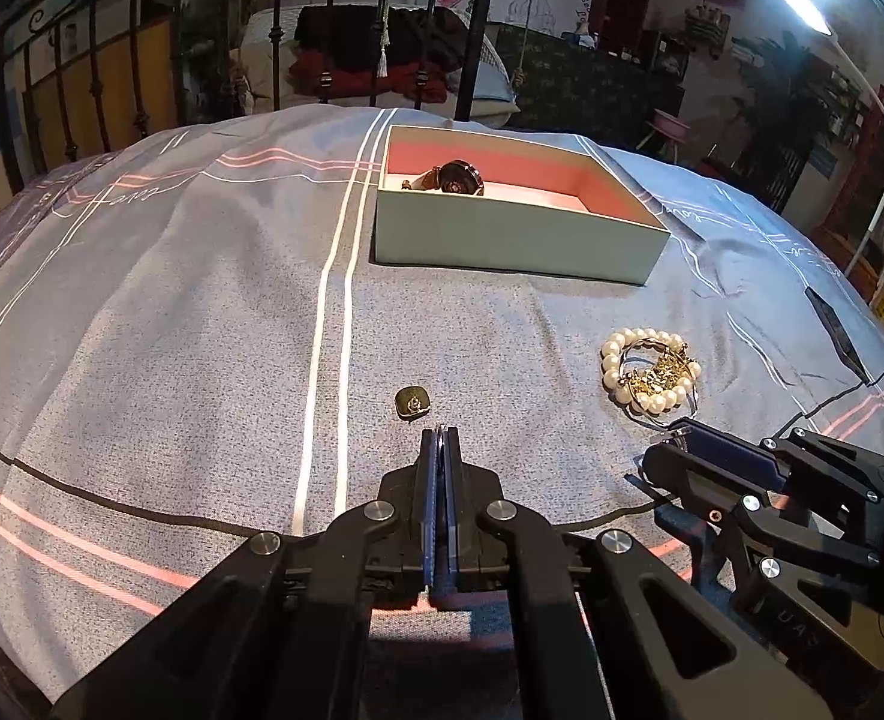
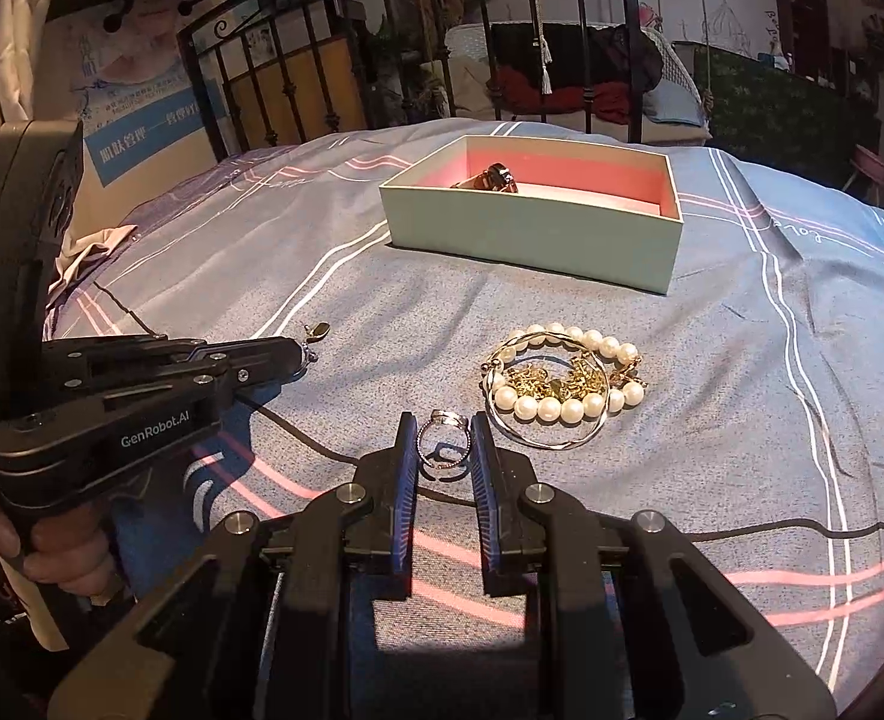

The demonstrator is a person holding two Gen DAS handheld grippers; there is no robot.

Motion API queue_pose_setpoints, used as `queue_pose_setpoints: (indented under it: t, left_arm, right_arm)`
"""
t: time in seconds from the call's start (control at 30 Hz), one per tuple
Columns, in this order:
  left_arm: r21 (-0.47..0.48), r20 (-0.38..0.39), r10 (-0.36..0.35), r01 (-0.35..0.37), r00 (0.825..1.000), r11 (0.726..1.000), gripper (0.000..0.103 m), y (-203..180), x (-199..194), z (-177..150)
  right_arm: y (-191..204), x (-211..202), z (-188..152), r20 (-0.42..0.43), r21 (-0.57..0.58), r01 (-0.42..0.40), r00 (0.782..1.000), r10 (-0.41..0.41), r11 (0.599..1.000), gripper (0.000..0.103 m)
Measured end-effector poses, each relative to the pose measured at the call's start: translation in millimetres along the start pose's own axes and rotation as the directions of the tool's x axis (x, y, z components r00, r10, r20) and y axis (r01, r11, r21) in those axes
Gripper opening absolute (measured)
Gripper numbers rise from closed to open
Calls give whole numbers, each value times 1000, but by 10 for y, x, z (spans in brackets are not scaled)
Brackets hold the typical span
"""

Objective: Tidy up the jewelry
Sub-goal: 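Carry the silver ring into the box and open the right gripper while the left gripper moves over the box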

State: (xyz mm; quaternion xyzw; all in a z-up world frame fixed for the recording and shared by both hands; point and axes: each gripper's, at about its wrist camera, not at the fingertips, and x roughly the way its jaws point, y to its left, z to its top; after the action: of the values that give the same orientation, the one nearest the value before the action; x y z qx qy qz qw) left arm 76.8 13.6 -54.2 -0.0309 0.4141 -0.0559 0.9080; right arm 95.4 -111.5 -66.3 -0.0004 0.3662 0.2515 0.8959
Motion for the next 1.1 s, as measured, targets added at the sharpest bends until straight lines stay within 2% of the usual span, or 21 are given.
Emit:
queue_pose_setpoints:
  t: [0.1, 0.2, 0.43, 0.53, 0.67, 0.87, 1.1]
  left_arm:
    - [6, 11, -3, 2, 1000, 1000, 2, -1, -19, 22]
    - [25, -27, 20, -19, 999, 1000, 2, 2, 59, 27]
    - [47, -58, 24, -22, 998, 999, 2, 19, 111, 21]
    - [82, -55, 40, -36, 998, 996, 2, -22, 114, 12]
    - [83, -53, 37, -33, 998, 996, 1, -16, 112, 10]
    - [43, -35, 3, -1, 999, 999, 1, 8, 53, 39]
    - [41, 48, -22, 20, 999, 999, 1, -42, -105, 285]
  right_arm:
    - [-12, 14, -4, -3, 4, -4, 1000, 4, 1000, 19]
    - [-17, 21, -10, -5, 9, -10, 1000, 10, 1000, 19]
    - [-33, 50, -30, -13, 16, -18, 1000, 19, 1000, 19]
    - [-29, 52, -36, -13, 13, -22, 1000, 22, 1000, 19]
    - [-28, 49, -43, -13, 16, -24, 1000, 24, 1000, 19]
    - [-46, 21, -22, 4, 14, -19, 1000, 19, 1000, 19]
    - [-121, -76, 185, 57, 4, 0, 998, 0, 1000, 19]
